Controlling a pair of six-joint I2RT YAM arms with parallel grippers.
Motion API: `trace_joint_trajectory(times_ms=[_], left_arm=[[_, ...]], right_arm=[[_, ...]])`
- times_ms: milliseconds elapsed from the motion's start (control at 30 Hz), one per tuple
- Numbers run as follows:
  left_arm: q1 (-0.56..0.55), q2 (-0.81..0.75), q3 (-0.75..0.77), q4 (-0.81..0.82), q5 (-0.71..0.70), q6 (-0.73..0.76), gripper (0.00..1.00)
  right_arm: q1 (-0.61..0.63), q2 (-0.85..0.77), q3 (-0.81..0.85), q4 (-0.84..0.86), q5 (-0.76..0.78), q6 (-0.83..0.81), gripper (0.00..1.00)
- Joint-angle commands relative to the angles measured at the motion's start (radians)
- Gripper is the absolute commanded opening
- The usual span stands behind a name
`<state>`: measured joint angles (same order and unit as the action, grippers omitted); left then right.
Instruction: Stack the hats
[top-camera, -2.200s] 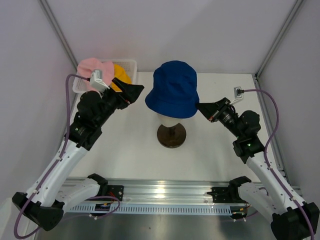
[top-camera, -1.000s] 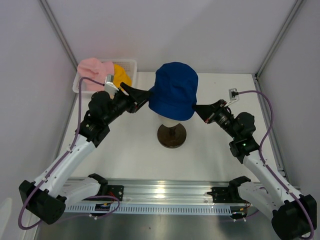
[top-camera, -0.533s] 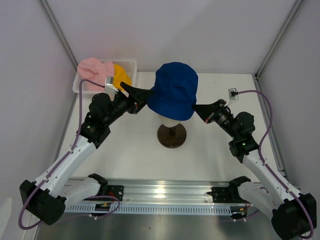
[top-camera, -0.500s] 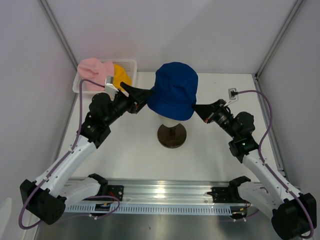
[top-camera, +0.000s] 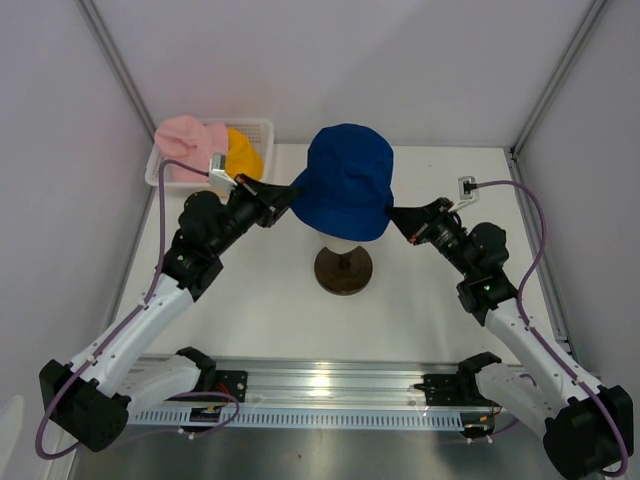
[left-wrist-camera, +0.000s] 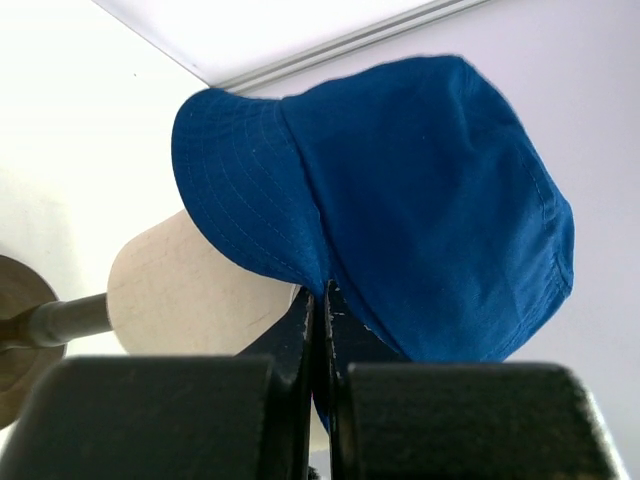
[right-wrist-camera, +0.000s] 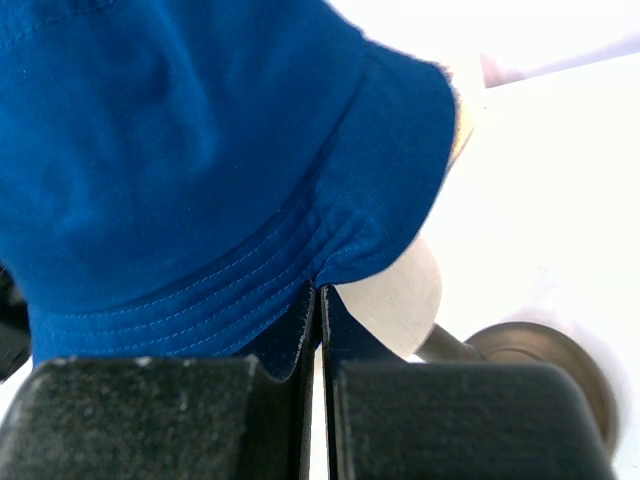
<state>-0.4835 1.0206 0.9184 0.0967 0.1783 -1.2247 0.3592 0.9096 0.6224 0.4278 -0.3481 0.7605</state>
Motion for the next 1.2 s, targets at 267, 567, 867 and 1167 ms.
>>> trace_joint_trajectory(times_ms=[267,567,867,1167], left_arm=[[-0.056,-0.07,-0.089,-0.058,-0.1,0.131,0.03],[-0.056,-0.157,-0.047,-0.155,-0.174,0.255,0.47],[0.017,-0.318,-0.006,-0.33,-0.451,0.438,0.89],[0.427,0.004,0.141,-0.281,-0.336,0.563,1.0]], right_arm=[[-0.002,0.029,0.063,-0.196,0.101,-0.09,0.0],[-0.012,0.034,0.23,-0.368,0.142,-0.174,0.62],[-0.192,0.034,0.47,-0.757,0.141,-0.259,0.99],[-0.244,0.046,0.45,-0.766,0.198,-0.276,0.99]])
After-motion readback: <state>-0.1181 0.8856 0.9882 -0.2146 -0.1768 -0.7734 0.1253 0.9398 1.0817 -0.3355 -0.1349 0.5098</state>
